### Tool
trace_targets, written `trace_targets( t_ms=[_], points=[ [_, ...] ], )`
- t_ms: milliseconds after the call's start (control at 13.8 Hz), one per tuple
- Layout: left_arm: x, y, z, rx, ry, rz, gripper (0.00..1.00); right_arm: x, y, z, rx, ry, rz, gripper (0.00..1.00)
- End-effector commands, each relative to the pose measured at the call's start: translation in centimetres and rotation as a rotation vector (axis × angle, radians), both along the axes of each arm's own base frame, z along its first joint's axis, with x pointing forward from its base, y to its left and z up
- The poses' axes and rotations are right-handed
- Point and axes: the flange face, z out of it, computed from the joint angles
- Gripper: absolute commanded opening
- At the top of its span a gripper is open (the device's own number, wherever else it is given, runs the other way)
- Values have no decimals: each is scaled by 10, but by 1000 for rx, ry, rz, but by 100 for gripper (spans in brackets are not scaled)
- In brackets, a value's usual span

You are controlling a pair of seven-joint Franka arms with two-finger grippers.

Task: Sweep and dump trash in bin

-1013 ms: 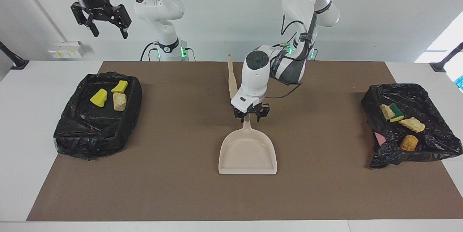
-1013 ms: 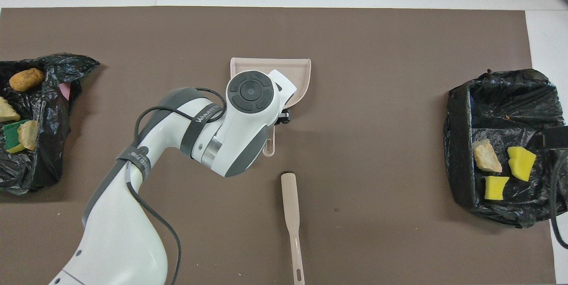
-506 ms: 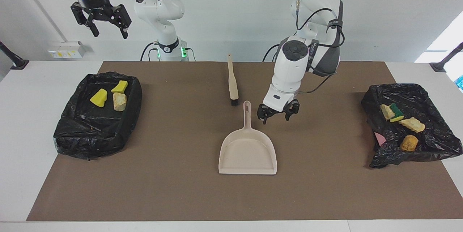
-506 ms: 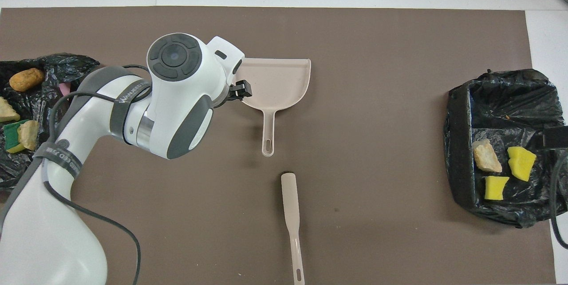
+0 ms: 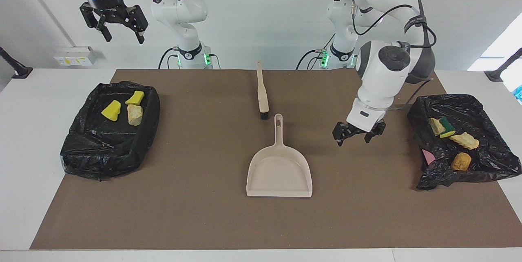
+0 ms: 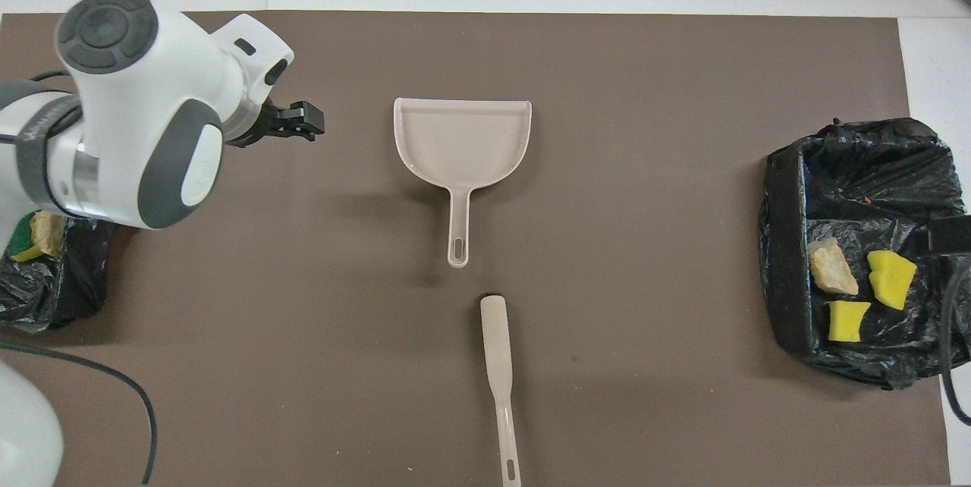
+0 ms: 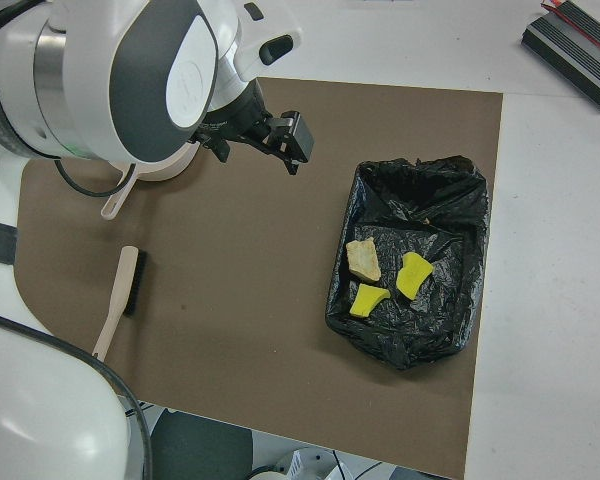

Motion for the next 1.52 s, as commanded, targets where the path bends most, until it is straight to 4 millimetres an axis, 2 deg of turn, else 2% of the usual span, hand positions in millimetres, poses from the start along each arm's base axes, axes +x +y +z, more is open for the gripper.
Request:
trace_targets(
  t_ms=[0, 145, 289, 362, 434, 868, 1013, 1157, 1302, 1447],
  points=[
    [2, 42, 16, -9, 55, -98, 100, -2, -1, 3, 4, -16, 22, 100],
    [-2, 71, 37, -70, 49, -100, 100, -2, -1, 3, 4, -16, 21, 100],
    [-6, 104, 49, -77, 58, -137, 100, -2, -2, 3, 4, -16, 19, 100],
    [-12, 114, 58, -76, 62, -171, 100, -2, -2, 3, 4, -16, 21, 100],
    [-24, 121, 76, -75, 43, -201, 100, -2, -1, 3, 4, -16, 22, 100],
    [-67, 134, 124, -65, 69, -202, 100, -2, -3, 1, -2, -10, 16, 100],
    [-79, 137, 147, -52, 48, -190, 100, -1, -8, 1, -9, -8, 6, 100],
    [-87, 135, 152, -47, 64, -164, 100, -1, -9, 1, -10, -8, 2, 100],
    [-101, 136, 145, -51, 79, -134, 100, -1, -7, 1, -10, -8, 8, 100],
    [-101, 137, 145, -47, 77, -143, 100, -1, 1, 0, -5, -6, 27, 100]
  ],
)
